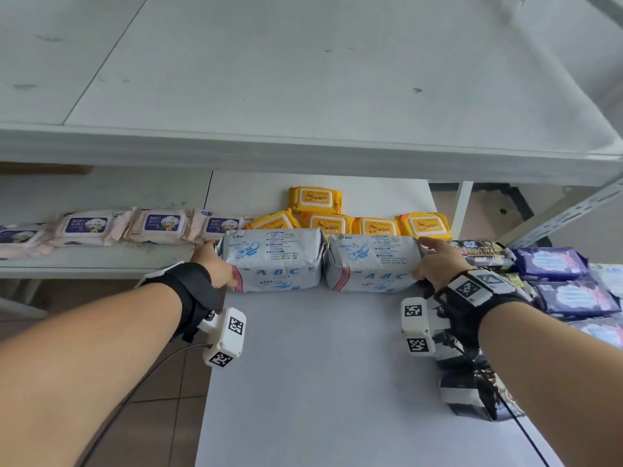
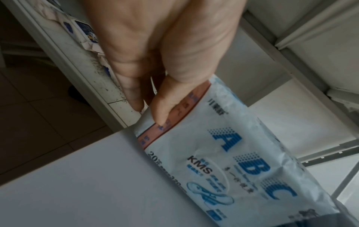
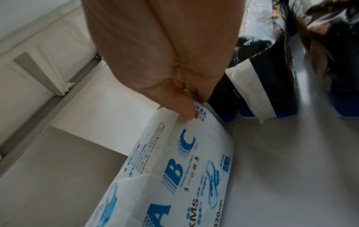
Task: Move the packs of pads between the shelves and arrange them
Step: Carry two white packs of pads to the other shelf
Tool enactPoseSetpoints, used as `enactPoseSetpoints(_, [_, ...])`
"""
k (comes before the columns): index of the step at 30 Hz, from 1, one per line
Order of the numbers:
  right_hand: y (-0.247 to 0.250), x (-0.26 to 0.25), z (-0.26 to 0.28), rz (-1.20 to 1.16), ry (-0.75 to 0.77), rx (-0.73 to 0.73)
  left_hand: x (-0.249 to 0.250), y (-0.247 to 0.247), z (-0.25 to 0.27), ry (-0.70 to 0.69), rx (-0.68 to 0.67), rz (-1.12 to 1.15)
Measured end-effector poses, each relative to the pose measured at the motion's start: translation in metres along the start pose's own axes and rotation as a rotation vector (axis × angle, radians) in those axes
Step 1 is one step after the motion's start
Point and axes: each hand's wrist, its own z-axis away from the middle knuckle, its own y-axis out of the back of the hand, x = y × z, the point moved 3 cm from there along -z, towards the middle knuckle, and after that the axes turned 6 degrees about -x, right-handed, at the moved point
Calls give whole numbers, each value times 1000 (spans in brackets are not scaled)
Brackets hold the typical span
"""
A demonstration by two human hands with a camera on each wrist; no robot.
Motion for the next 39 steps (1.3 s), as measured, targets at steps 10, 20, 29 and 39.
enactPoseSetpoints(10, [8,-38,36,-36,129,14,16,4,30,78,16,-33])
enactPoseSetpoints(20, [-19,-117,116,-229,346,-206,74,61,95,-67,71,185])
enactPoseSetpoints(29, [-61,-226,196,-324,507,-375,98,168,149,-312,207,514])
enactPoseSetpoints(39, [-194,-341,257,-426,551,-400,39,366,116,-319,232,581])
